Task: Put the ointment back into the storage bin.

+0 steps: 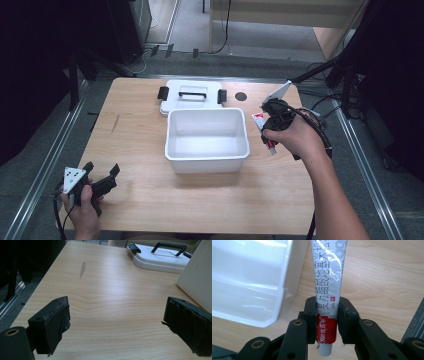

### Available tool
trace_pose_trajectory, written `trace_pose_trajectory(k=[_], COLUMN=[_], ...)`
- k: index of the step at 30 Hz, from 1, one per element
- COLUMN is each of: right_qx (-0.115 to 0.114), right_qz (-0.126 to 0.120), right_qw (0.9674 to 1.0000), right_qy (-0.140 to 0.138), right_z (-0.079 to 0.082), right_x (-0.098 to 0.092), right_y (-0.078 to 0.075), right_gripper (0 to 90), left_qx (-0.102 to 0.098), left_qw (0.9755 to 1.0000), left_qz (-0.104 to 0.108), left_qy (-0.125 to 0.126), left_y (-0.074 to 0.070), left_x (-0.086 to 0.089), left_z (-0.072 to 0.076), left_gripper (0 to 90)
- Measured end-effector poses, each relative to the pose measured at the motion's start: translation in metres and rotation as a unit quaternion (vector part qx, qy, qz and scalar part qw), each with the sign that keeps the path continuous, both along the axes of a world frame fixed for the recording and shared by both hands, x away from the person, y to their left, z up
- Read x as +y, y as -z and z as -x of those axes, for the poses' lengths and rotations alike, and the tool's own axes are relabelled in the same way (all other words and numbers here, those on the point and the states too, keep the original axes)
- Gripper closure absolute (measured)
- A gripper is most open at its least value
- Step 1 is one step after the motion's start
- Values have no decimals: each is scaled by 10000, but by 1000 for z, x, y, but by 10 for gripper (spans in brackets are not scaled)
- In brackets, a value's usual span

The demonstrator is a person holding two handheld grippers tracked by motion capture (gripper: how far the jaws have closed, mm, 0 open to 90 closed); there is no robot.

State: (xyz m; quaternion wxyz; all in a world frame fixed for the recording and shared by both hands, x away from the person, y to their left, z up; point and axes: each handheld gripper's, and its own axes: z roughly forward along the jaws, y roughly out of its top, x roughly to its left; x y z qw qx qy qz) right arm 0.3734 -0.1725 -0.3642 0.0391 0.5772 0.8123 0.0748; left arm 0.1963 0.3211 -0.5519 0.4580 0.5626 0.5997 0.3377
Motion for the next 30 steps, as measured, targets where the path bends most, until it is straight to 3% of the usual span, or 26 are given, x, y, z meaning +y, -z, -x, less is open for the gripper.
trace_pose_trajectory(k=[10, 20, 27, 30], right_qx=[-145, -237, -303, -340], right_qz=[-201, -321, -401, -473], right_qw=[9992, 9969, 9926, 9876], right_qy=[-311, -681, -1101, -1460], right_z=[-2, -3, -3, -3], right_x=[26, 50, 64, 71], right_y=[-19, -25, -22, -19], right_gripper=[725, 725, 724, 724], left_qx=[-6, -6, -8, -3], left_qw=[10000, 10000, 10000, 10000], left_qz=[15, 21, 27, 24], left_qy=[-2, -1, 3, 7], left_y=[0, 0, 0, 0], left_x=[0, 1, 1, 1], left_z=[0, 0, 0, 0], left_gripper=[77, 78, 78, 78])
